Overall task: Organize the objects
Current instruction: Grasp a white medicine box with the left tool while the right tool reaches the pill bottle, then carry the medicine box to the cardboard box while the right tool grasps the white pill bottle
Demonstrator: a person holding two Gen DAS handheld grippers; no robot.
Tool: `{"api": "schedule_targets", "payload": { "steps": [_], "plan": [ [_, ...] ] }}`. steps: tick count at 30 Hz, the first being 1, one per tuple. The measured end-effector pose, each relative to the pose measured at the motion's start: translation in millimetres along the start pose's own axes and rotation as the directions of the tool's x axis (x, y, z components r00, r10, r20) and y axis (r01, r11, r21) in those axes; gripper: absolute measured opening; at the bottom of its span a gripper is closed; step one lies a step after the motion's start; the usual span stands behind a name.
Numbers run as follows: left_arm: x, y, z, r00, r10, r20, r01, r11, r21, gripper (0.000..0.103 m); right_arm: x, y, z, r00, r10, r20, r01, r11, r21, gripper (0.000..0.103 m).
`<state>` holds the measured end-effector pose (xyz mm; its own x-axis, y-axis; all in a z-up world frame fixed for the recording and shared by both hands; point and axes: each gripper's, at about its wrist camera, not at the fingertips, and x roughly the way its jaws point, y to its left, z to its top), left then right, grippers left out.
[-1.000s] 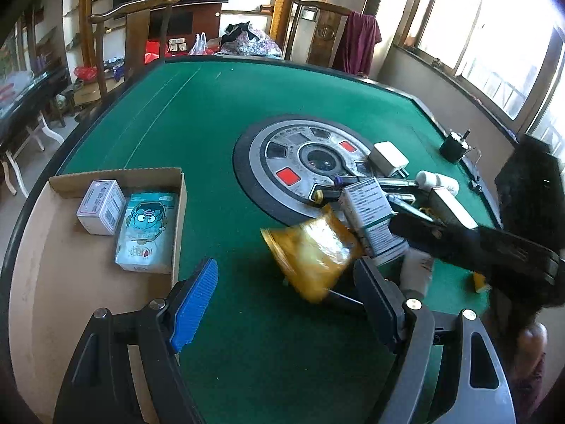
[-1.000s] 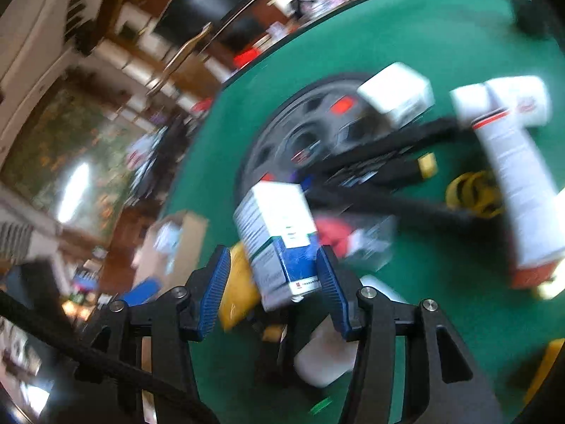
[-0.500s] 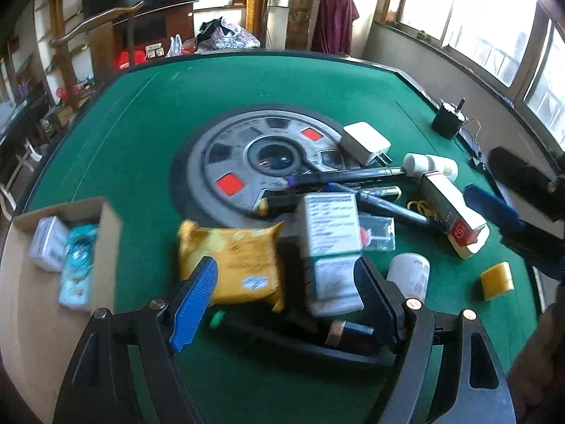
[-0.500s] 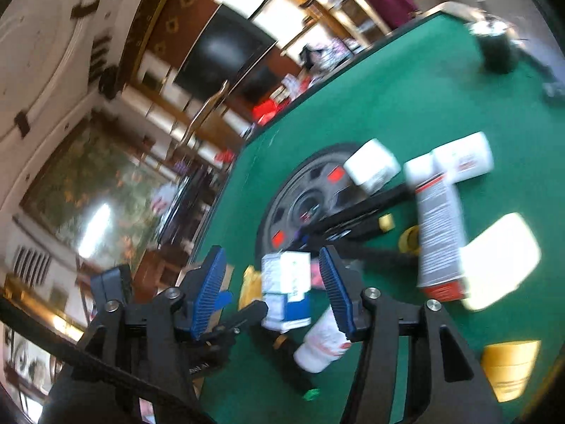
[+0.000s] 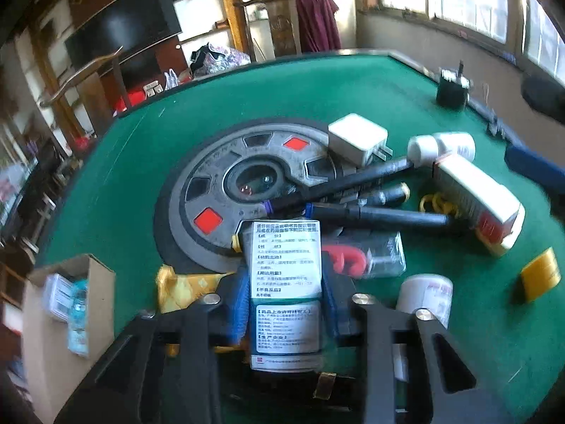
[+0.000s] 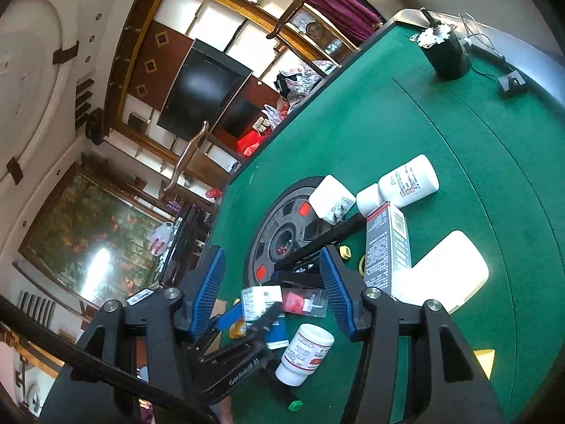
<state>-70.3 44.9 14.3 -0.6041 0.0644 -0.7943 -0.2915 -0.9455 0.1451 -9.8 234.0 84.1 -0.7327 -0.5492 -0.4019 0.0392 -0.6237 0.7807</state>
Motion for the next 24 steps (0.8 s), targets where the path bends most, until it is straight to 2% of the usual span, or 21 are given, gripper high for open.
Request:
{"api": "schedule_targets", "payload": {
  "steps": [4, 7, 11, 16, 19, 22, 24],
  "plan": [
    [-17.0, 10.9, -2.8, 0.999, -0.044, 0.01, 0.045, 0.998, -0.053, 0.029, 3.9, -1.4, -0.6, 0.999, -0.043, -0.003, 0.043, 0.999, -0.018, 0.054],
    [-47.2, 25.3, -6.1, 0.992, -0.113, 0.059, 0.118, 0.987, -0.11, 0.029, 6.4, -2.4, -1.0, 0.998, -0.061, -0.009, 0.061, 0.998, -0.028, 0.054],
    [-89.5, 42.5, -18.5, 0.979, -0.16, 0.123, 0.177, 0.973, -0.147, 0.029, 11.8, 0.1, -5.0, 0.994, -0.104, -0.017, 0.103, 0.993, -0.06, 0.054],
    [-132.5, 71.0, -40.4, 0.965, -0.168, 0.203, 0.208, 0.959, -0.194, 0.029, 19.9, 18.1, -18.4, 0.982, -0.186, -0.014, 0.181, 0.97, -0.163, 0.054],
    [-147.5, 89.3, -55.4, 0.961, -0.149, 0.233, 0.201, 0.955, -0.22, 0.029, 18.0, 31.5, -35.2, 0.971, -0.24, -0.023, 0.232, 0.957, -0.176, 0.054],
    [-149.6, 103.8, -69.6, 0.965, -0.126, 0.231, 0.18, 0.957, -0.227, 0.029, 19.7, 42.5, -61.2, 0.931, -0.363, -0.032, 0.348, 0.912, -0.215, 0.054],
    [-149.8, 111.0, -77.4, 0.966, -0.115, 0.231, 0.169, 0.958, -0.23, 0.029, 27.8, 42.9, -72.7, 0.896, -0.443, -0.046, 0.421, 0.876, -0.234, 0.054]
  ]
}}
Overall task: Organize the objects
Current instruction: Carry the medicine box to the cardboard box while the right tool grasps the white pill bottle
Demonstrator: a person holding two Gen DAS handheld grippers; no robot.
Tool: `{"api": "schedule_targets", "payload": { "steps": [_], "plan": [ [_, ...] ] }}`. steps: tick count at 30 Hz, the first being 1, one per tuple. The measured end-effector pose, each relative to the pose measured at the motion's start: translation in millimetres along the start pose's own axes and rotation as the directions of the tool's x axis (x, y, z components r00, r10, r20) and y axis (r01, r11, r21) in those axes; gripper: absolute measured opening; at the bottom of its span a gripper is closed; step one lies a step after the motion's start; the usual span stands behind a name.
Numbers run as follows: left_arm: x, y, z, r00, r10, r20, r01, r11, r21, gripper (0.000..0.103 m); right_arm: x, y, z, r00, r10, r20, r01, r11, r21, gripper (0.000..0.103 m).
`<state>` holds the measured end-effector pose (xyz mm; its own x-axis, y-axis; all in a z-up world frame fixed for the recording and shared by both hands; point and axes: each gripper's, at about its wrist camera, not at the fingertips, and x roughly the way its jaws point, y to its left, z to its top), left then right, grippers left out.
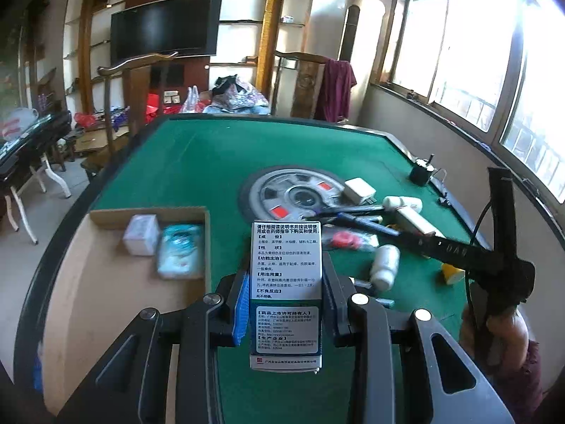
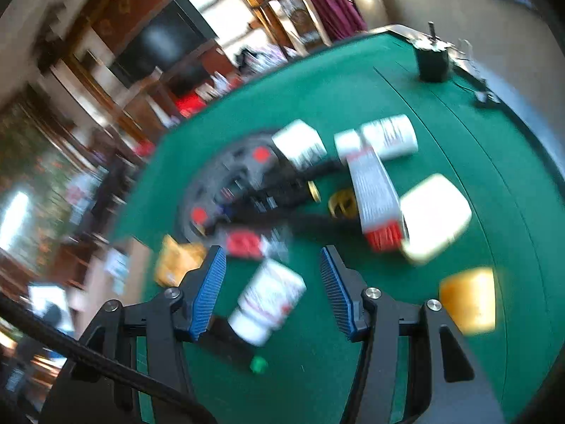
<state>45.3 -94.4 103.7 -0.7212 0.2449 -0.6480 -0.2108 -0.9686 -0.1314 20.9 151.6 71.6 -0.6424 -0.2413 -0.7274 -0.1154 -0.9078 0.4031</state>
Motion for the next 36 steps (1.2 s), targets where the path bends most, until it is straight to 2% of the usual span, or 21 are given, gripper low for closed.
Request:
{"api": "schedule_targets", "payload": {
  "steps": [2, 5, 8, 13, 16, 22, 29, 32, 36],
  "plan": [
    [-4.2, 10.5, -6.4, 1.0, 0.006, 0.003, -0.006, 1.0, -0.012, 0.029, 10.9, 3.1, -7.4, 0.998, -0.044, -0.042, 0.045, 0.999, 0.012, 0.054],
    [-9.4, 26.1, -12.3, 1.0, 0.008, 0.011, -0.008, 0.999, -0.044, 0.029, 23.4, 8.4, -11.1, 0.994, -0.061, -0.087, 0.065, 0.997, 0.04, 0.053],
    [-15.1, 40.4, -17.7, 1.0, 0.021, 0.017, -0.02, 0.998, -0.065, 0.03, 31.6, 19.8, -11.6, 0.987, -0.128, -0.102, 0.13, 0.991, 0.016, 0.05],
    [-19.1, 63.4, -27.3, 0.999, 0.044, 0.012, -0.043, 0.994, -0.097, 0.029, 40.9, 31.0, -11.8, 0.969, -0.219, -0.114, 0.217, 0.976, -0.026, 0.034],
    [-20.8, 77.0, -31.7, 0.999, 0.053, 0.008, -0.051, 0.991, -0.127, 0.03, 40.6, 31.6, -13.7, 0.966, -0.236, -0.107, 0.233, 0.972, -0.041, 0.033],
    [-23.9, 101.0, -38.3, 0.997, 0.071, 0.007, -0.069, 0.984, -0.164, 0.03, 25.2, 25.0, -16.2, 0.982, -0.138, -0.13, 0.141, 0.99, 0.012, 0.033],
    [-28.2, 129.2, -39.1, 0.997, 0.073, 0.001, -0.071, 0.976, -0.207, 0.03, -1.9, 49.5, -13.7, 0.994, -0.033, -0.1, 0.033, 0.999, -0.002, 0.033],
    [-26.1, 139.2, -37.1, 0.995, 0.097, -0.015, -0.099, 0.973, -0.207, 0.03, -8.9, 69.1, -14.7, 0.993, 0.047, -0.106, -0.05, 0.998, -0.029, 0.033],
    [-11.5, 151.9, -32.8, 0.991, 0.115, -0.065, -0.126, 0.974, -0.19, 0.03, -4.2, 102.7, -22.8, 0.98, 0.127, -0.153, -0.141, 0.987, -0.078, 0.033]
  ]
}}
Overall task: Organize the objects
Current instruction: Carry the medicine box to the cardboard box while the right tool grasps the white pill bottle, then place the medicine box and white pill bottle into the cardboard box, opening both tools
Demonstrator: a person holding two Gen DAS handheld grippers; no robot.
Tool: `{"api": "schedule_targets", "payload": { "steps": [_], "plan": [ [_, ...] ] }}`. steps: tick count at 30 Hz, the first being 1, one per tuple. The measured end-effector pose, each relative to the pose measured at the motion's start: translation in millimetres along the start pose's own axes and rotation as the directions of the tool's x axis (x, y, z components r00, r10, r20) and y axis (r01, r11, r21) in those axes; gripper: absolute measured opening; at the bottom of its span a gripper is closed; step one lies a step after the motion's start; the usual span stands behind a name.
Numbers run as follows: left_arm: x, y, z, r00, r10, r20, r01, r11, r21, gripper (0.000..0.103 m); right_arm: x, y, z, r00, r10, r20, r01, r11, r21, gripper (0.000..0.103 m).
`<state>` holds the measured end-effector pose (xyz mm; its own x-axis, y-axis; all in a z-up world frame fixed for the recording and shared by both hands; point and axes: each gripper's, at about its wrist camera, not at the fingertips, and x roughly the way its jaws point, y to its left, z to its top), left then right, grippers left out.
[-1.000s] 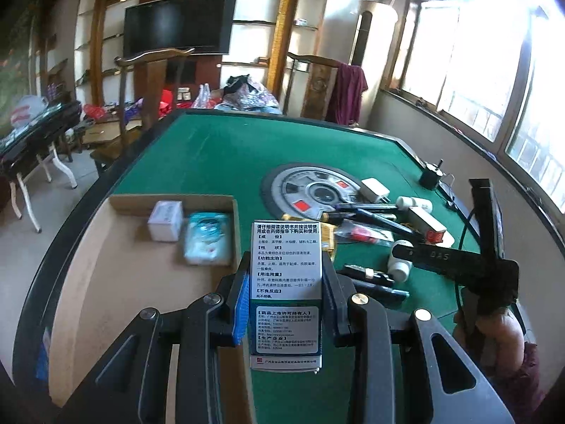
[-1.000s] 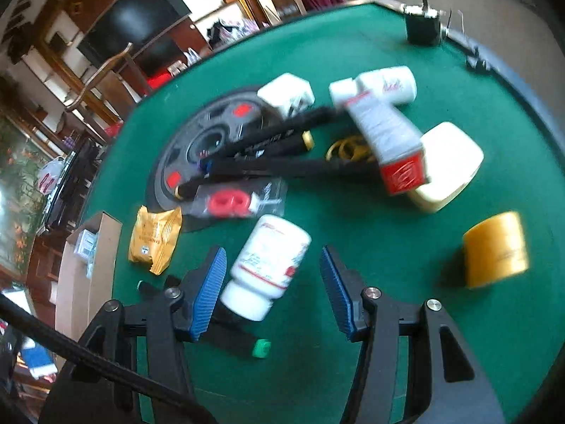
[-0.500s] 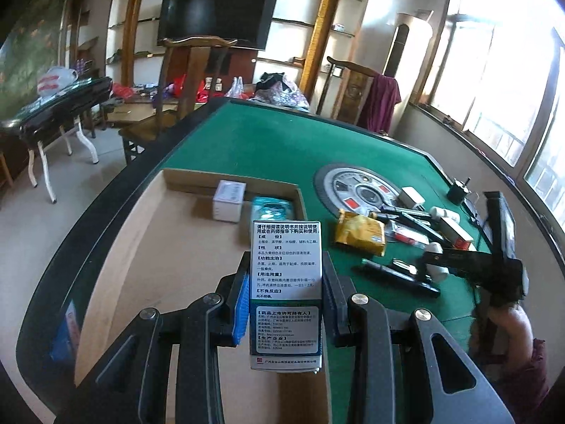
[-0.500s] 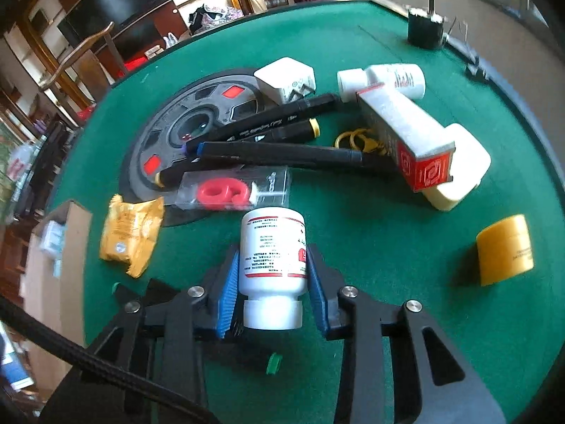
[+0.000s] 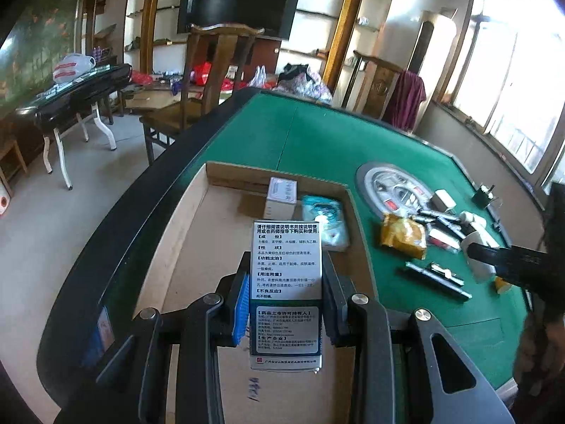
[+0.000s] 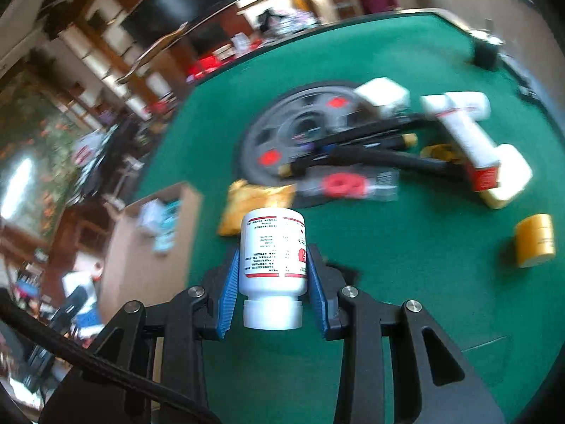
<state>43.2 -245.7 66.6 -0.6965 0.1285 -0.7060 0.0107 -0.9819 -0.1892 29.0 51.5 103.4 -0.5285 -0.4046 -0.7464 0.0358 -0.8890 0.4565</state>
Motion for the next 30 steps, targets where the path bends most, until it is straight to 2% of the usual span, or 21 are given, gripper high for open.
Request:
{"api": "schedule_targets", "payload": {
  "steps": [5, 13, 18, 30],
  "plan": [
    [26.1, 5.3, 12.6, 0.997, 0.019, -0.072, -0.016, 0.999, 0.044, 0.03, 25.6, 48.7, -10.0, 0.995, 0.061, -0.076, -0.068, 0.993, -0.095, 0.033],
    [73.6, 4.0, 29.8, 0.984, 0.02, -0.177, -0.01, 0.999, 0.052, 0.03, 75.6, 97.4, -19.4, 0.974, 0.121, -0.193, -0.148, 0.979, -0.137, 0.034],
    [97.1, 8.4, 31.2, 0.972, 0.022, -0.234, -0.014, 0.999, 0.036, 0.029, 98.0, 116.2, -23.6, 0.968, 0.109, -0.225, -0.148, 0.976, -0.161, 0.034],
    [109.6, 31.3, 31.0, 0.967, -0.009, -0.255, 0.003, 1.0, -0.023, 0.029, 127.4, 139.5, -27.5, 0.976, 0.016, -0.216, -0.071, 0.965, -0.252, 0.034]
  ]
}}
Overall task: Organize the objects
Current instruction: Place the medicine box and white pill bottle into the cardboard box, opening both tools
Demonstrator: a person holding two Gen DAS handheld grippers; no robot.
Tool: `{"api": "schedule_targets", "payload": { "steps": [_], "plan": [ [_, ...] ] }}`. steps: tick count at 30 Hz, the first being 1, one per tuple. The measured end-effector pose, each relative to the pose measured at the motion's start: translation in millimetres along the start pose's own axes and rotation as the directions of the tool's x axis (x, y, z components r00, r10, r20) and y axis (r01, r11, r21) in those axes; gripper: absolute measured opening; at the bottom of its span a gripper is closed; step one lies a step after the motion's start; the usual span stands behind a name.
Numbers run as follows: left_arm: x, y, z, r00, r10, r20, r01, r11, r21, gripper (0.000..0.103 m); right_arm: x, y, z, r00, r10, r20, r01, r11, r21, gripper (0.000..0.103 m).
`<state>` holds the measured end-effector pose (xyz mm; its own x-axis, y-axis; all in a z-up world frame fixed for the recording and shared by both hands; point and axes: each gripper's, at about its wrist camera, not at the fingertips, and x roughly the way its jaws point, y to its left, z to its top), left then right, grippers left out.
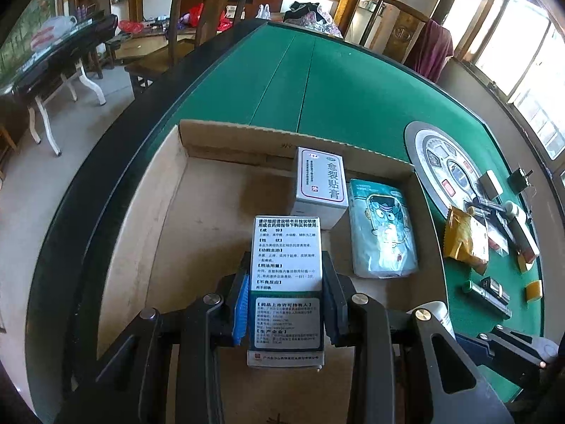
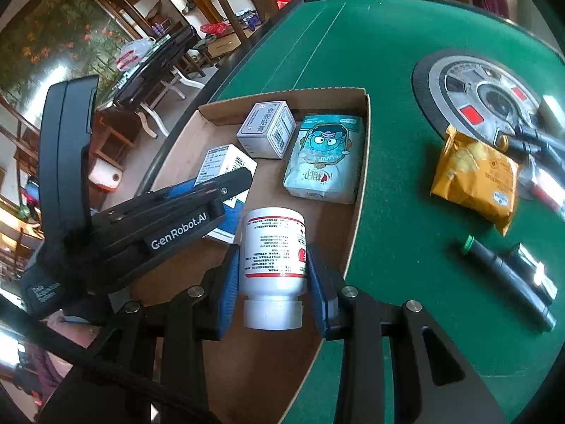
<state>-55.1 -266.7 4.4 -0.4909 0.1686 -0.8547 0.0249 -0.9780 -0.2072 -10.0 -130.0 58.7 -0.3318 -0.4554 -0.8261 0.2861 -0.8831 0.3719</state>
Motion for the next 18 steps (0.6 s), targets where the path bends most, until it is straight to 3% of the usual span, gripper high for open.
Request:
{"api": "schedule_targets", "payload": {
  "steps": [9, 14, 18],
  "plan": [
    [3.1, 4.8, 5.4, 0.995, -0.104, -0.001, 0.104, 0.993, -0.062, 0.03, 14.2, 5.6, 3.8, 0.997, -0.079, 0.022, 0.08, 0.996, -0.035, 0.034],
    [-1.8, 8.7, 4.9, 0.993, -0.121, -0.007, 0.12, 0.989, -0.085, 0.03, 15.6, 7.0, 3.6, 0.996, -0.089, 0.022, 0.09, 0.995, -0.044, 0.034],
    [-10.6, 9.2, 2.5, 0.995, -0.098, 0.003, 0.098, 0.991, -0.091, 0.047, 16.4, 7.9, 4.0, 0.995, -0.101, 0.022, 0.102, 0.994, -0.051, 0.034]
  ]
}}
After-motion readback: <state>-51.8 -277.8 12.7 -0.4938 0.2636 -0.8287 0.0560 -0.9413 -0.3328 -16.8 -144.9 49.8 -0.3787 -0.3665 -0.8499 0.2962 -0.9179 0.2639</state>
